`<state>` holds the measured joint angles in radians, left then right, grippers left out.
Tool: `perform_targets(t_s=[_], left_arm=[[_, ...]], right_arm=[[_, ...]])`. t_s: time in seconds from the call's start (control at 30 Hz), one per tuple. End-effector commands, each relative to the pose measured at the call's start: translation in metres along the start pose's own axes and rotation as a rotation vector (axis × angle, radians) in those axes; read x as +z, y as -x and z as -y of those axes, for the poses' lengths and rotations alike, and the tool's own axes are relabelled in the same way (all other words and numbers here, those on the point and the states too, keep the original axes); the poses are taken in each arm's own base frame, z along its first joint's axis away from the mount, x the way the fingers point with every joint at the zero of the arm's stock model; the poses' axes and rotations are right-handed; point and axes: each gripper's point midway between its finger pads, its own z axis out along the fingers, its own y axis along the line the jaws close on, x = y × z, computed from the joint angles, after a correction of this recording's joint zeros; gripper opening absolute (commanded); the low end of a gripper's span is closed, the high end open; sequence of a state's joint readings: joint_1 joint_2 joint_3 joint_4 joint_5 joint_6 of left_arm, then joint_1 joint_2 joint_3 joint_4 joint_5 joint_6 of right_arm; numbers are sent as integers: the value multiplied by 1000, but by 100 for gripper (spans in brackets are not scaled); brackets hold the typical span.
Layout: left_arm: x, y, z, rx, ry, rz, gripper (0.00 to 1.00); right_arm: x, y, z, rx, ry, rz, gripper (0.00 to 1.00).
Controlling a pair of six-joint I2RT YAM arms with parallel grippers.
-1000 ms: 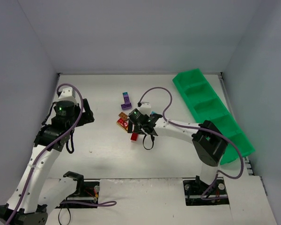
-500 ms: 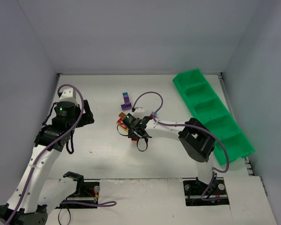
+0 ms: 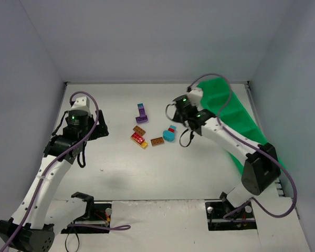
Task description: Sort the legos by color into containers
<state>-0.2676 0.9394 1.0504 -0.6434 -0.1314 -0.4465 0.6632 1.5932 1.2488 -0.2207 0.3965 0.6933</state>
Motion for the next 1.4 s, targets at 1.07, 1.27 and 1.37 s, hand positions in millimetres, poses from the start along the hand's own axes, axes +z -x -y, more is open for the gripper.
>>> perform_targets(t_s=[1.07, 1.27, 1.37], left_arm=[[-5, 14, 18, -34, -90, 71, 80], [-6, 13, 20, -31, -96, 63, 80], [-6, 12, 20, -30, -99, 57, 80]], right_arm=[[115, 164, 227, 246, -423, 184, 44], [109, 166, 225, 206, -404, 183, 58], [105, 168, 213, 176, -339, 173, 61]])
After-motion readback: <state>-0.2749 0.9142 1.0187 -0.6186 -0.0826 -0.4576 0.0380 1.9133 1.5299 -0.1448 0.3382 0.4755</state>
